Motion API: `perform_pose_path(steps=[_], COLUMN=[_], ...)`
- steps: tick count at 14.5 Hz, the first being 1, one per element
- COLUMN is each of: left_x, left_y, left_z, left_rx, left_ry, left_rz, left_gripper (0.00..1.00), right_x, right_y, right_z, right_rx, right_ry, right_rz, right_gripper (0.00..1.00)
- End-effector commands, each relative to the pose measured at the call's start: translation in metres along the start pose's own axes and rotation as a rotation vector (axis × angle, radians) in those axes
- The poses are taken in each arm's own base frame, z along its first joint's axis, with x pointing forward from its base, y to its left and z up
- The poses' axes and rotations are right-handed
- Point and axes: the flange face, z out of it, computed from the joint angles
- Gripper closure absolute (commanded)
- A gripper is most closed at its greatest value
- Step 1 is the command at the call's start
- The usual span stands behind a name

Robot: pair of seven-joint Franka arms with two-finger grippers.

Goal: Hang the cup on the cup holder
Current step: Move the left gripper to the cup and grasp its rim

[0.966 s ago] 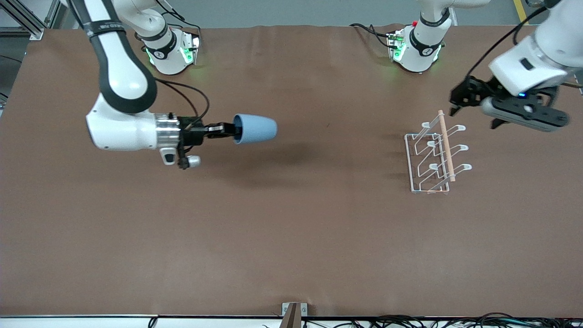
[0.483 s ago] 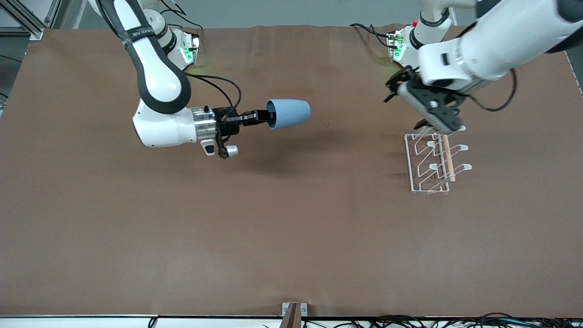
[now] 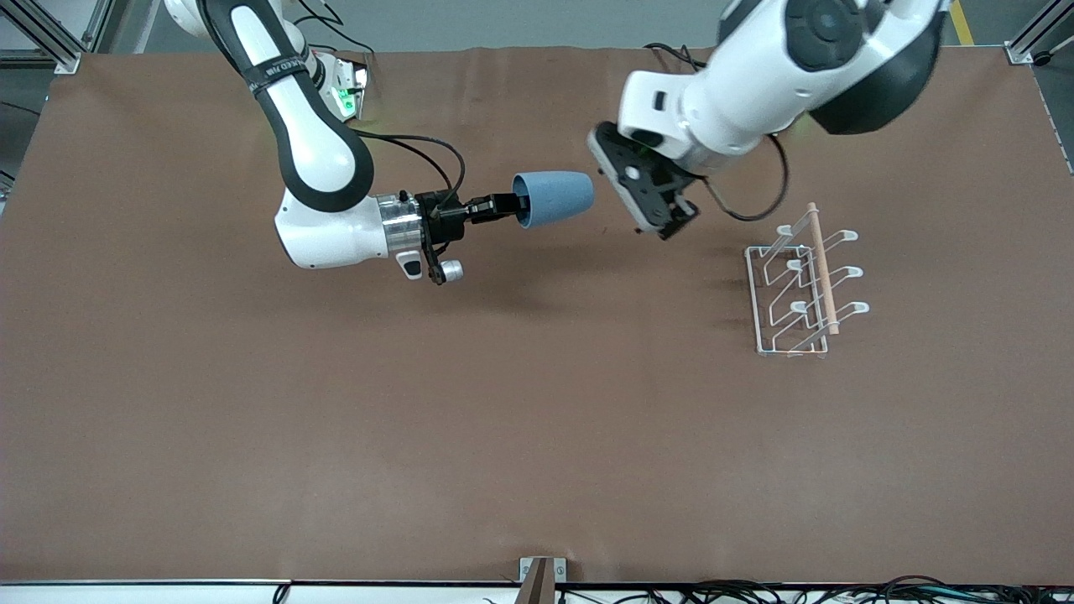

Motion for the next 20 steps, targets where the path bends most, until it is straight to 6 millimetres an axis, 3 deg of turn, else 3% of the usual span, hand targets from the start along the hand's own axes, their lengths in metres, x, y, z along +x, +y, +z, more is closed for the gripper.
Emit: perform_pose_path(steps=[1,5,8,10,15,16,17,18,20], left_x=[0.013,0.027,0.036,0.042,0.039,0.040,0.040,0.039,0.040], left_y=[0.014,0.027,0.021,0.027,0.024,0.024,0.024,0.022,0.022], left_z=[0.019,0.051,0.070,0.082,0.101,0.102,0.103,0.106,0.106], left_rx=[-0.026,-0.039,-0.048,-0.052,-0.050,-0.046,-0.044,-0.047,-0.047], left_ry=[-0.016,-0.011,0.009,0.018,0.022,0.030,0.033,0.029,0.030], left_rz=[0.050,0.077,0.066,0.076,0.061,0.062,0.073,0.073,0.074], left_gripper=[0.00,0.00,0.00,0.00,0.00,0.10,0.43,0.67,0.71], right_x=[-0.001,-0.001,-0.001,-0.001,-0.002,-0.002,-0.002,-0.002,-0.002], right_y=[-0.005,-0.004,-0.005,-0.005,-0.007,-0.007,-0.007,-0.007,-0.006], right_z=[0.000,0.000,0.000,0.001,0.004,0.004,0.004,0.004,0.004], right_rx=[0.037,0.036,0.038,0.043,0.056,0.056,0.056,0.056,0.057], right_ry=[0.005,0.007,0.007,0.007,0.008,0.008,0.008,0.008,0.007], right_rz=[-0.009,-0.007,-0.008,-0.013,-0.009,-0.009,-0.009,-0.009,-0.007], right_gripper=[0.98,0.98,0.97,0.97,0.97,0.97,0.97,0.96,0.95])
